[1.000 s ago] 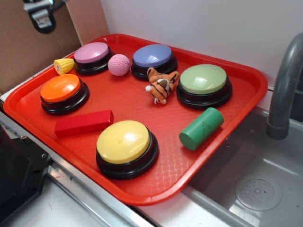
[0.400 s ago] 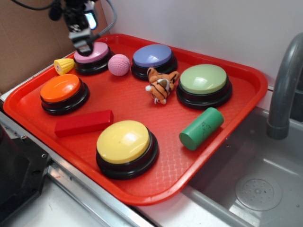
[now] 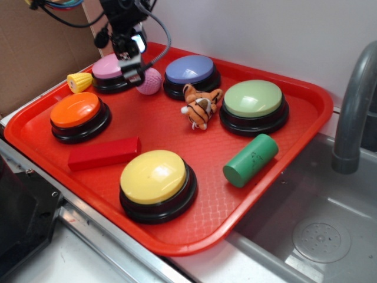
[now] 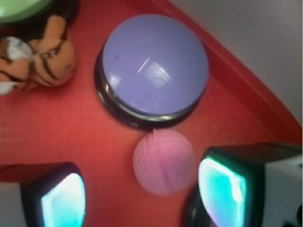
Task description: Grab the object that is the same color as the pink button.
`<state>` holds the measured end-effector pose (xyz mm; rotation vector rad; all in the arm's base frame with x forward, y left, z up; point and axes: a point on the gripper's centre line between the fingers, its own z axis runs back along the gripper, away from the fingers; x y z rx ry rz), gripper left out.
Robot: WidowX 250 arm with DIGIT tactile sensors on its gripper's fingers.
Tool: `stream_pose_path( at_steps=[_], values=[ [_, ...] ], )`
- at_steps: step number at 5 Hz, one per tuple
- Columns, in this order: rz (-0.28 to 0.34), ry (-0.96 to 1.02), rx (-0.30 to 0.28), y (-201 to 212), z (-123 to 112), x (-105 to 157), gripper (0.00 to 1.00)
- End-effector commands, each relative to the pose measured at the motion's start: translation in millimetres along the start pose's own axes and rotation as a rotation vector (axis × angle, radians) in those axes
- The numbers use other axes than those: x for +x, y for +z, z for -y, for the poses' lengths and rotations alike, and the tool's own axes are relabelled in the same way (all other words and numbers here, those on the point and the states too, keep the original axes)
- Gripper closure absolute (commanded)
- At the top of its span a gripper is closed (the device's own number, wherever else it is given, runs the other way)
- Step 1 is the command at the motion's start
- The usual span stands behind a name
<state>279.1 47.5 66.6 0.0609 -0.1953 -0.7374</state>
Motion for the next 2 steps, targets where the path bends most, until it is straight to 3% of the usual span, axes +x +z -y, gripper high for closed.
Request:
stream_pose_path(
  at_steps=[1,2],
  values=[
    [0.053,-0.053,0.062,-13.5,-18.6,19.2,0.00],
    [0.044,-0.062,0.052,-22.3,-20.9,18.3,0.00]
  ],
)
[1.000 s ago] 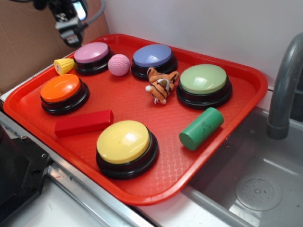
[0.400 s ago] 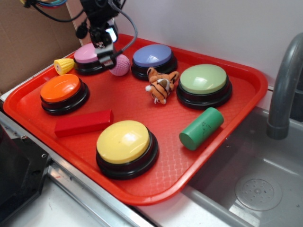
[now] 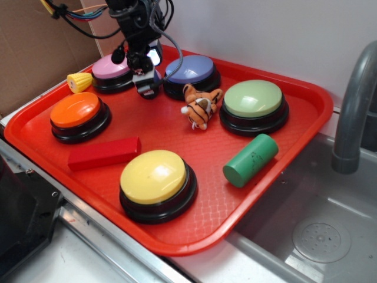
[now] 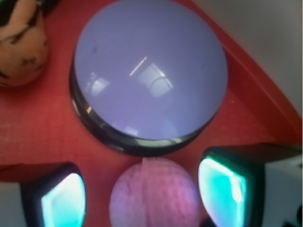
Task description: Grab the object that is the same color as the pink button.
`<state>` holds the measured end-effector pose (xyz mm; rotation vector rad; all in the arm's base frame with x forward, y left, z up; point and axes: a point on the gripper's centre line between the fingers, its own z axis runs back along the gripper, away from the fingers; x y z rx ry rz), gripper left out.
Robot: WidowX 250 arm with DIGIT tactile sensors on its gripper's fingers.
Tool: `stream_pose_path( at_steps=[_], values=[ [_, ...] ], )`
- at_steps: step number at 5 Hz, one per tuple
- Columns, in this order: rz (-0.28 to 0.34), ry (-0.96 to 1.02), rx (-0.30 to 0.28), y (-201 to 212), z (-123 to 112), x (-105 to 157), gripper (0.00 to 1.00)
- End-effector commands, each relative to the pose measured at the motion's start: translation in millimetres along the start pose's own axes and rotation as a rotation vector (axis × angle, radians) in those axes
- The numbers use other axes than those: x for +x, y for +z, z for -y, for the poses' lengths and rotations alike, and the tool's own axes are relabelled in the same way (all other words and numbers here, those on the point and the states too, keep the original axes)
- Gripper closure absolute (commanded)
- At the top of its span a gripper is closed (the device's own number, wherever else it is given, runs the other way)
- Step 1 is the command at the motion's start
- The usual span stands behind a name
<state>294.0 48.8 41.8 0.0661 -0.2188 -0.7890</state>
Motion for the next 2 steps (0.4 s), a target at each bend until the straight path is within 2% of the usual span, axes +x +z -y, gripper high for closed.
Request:
stream_pose_path(
  at_steps=[1,2],
  values=[
    [0.000,-0.009,0.040,2.3,-14.4,7.2,0.02],
    [-0.018,0.015,0.048,-1.1,-14.4,3.2,1.00]
  ],
)
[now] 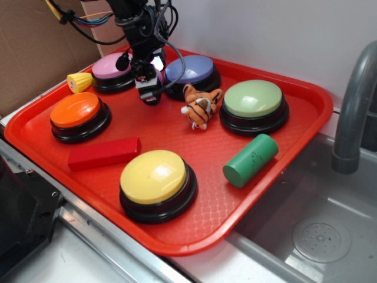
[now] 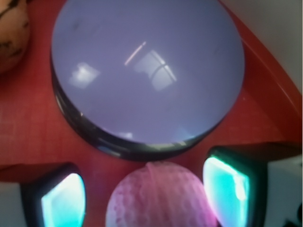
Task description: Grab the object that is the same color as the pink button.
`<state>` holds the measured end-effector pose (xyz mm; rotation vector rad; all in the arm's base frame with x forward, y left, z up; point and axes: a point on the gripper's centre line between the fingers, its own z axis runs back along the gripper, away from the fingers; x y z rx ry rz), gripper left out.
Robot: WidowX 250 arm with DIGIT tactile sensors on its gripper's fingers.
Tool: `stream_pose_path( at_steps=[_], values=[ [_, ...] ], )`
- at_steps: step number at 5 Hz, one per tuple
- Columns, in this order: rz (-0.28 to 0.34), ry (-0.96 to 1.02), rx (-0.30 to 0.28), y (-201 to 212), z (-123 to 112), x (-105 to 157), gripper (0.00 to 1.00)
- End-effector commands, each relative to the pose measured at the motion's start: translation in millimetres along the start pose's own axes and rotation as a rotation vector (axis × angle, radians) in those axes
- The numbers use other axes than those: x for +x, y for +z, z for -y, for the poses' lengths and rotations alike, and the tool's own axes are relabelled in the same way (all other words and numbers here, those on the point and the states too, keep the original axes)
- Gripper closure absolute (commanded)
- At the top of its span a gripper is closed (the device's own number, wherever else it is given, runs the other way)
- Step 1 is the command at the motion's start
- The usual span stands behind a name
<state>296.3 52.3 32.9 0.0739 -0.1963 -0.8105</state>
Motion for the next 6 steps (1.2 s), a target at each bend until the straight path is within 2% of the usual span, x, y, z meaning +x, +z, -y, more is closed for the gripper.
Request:
stream_pose_path(
  at_steps=[1,2,3,4,6],
  values=[
    [-0.001,0.048,0.045,7,-9,-2,1.00],
    [-0.012,0.059,0.034,5,-5,-7,1.00],
    [-0.028,0.129,-0.021,14,-2,-13,1.00],
    [0.031,0.154,-0.079,32,4,-11,1.00],
    [-0.019,0.360,-0.137,97,33,2,1.00]
  ],
)
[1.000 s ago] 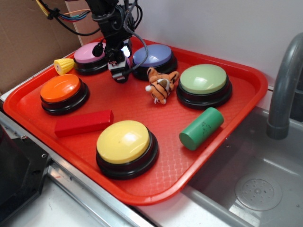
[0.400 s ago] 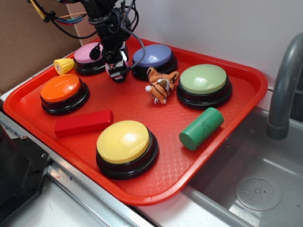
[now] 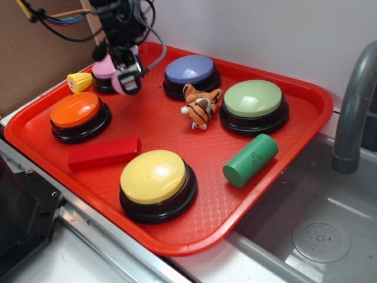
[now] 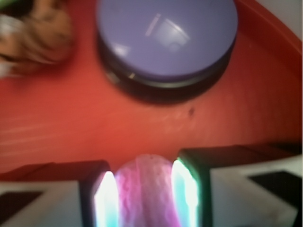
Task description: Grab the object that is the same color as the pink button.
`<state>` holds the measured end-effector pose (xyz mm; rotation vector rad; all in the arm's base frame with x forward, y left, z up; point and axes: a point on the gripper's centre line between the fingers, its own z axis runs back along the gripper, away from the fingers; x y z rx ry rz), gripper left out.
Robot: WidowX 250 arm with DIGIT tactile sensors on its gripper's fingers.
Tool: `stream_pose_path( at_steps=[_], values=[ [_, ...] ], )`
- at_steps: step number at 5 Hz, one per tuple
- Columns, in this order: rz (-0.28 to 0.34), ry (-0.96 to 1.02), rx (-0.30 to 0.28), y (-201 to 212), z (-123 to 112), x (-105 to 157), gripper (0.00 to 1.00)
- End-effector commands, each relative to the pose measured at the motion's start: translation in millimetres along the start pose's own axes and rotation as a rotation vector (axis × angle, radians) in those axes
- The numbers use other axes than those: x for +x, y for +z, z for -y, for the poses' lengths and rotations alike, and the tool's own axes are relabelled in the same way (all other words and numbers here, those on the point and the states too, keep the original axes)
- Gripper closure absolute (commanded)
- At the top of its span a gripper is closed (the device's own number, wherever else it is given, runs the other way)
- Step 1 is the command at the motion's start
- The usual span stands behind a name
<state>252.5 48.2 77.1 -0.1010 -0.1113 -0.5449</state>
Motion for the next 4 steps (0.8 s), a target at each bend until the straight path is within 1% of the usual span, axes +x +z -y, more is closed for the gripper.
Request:
stream_pose_path(
  at_steps=[1,2,3,4],
  values=[
    [-0.014,0.142,0.031,59,41,18,1.00],
    [-0.019,0.290,0.043,74,67,8,1.00],
    [-0.051,0.384,0.086,82,87,3,1.00],
    [-0.102,0.431,0.093,78,91,5,1.00]
  ],
)
